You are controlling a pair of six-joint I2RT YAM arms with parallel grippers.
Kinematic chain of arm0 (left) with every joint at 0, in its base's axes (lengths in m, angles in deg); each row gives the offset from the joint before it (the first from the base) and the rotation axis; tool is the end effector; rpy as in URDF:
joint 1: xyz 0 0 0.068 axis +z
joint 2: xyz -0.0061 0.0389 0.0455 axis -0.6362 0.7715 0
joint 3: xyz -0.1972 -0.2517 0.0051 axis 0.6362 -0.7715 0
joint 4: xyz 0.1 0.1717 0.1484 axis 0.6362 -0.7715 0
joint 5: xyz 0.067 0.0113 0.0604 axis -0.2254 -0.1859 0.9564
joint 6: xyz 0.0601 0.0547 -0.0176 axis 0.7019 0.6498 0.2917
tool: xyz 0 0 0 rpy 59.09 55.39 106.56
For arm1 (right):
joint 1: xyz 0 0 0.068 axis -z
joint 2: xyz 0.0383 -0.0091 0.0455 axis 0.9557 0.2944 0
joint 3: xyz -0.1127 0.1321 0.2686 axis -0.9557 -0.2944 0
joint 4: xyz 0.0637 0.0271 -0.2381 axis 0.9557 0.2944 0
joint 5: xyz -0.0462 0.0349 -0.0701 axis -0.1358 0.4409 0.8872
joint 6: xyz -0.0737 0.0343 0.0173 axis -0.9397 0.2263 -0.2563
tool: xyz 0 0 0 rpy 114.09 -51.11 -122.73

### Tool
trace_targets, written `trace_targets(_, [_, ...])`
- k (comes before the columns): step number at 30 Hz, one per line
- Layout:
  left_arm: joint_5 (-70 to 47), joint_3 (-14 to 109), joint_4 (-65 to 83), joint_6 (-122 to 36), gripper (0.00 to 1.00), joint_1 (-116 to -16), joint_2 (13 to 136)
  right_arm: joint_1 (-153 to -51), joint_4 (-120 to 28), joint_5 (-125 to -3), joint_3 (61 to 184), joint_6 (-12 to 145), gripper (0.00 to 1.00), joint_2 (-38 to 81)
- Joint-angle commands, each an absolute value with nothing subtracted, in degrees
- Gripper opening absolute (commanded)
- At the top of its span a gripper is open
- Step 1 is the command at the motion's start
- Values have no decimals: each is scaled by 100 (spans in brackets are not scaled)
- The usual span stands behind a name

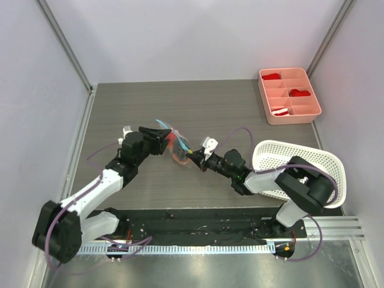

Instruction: Open the zip-top bag and remove the fake food

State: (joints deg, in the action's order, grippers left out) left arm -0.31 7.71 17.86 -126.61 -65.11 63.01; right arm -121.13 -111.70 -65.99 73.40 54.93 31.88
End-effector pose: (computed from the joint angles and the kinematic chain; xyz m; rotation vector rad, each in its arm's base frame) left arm 0.2254 -0.1039 0.2742 -1.2720 1.7705 -1.2880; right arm 0.2068 0.2503 0.2446 -0.8380 1.3694 0.7257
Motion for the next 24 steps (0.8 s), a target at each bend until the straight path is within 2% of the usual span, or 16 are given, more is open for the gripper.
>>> trace_targets(1, [248,1484,-162,-10365,62,-6491,5332,-11727,-10171,-7407,7836,5053,1,2445])
trace_targets(3, [468,1916,-884,-9675,64,-6491,5137,-11472,-9336,-8055,8107,4930,1,2287])
trace_targets(5, [242,2135,-1037,-8830,61,-6500,4917,-11270,-8164,-8637,8406,4641,1,2225])
trace_targets(8, [-417,2337,-808,-8136,49,-6491,5081,-10954,-6930,-9640,9022,4123,1,2304])
trace_targets(10, [-1418,2522,-652,-7792,43,-6491,5354,-10813,-6514,-10165,9374,3754,1,2497])
trace_targets(13, [-2701,3251,-966,-7168,43,-6500,6214,-10681,-5443,-10309,10023,3006,1,2873])
trace_targets(14, [-2957,3644,-1202,-7027,41,-6500,6408,-10637,-4831,-10353,10225,2883,1,2971])
trace_targets(16, [-2943,3929,-1432,-6972,37,-6543,6831,-10444,-4371,-10546,10613,2776,1,3147])
trace_targets(18, [-2837,4070,-1380,-7662,36,-6570,7050,-10426,-4350,-10417,10684,2793,1,3139])
trace_targets(19, [-2671,4122,-1467,-7972,36,-6561,7122,-10434,-4428,-10276,10615,2898,1,3104])
trace_targets(20, [-2521,4245,-1598,-8253,42,-6587,7183,-10452,-4925,-10100,10510,3038,1,2965])
trace_targets(21, [-2398,4255,-1835,-8865,53,-6614,7245,-10478,-5226,-9629,10178,3144,1,2867])
trace_targets(23, [-2074,4098,-1855,-9344,60,-6675,7175,-10539,-6041,-9239,9816,3250,1,2596])
trace_targets(24, [-1819,4010,-1907,-9659,69,-6823,7105,-10566,-6290,-8881,9527,3277,1,2533])
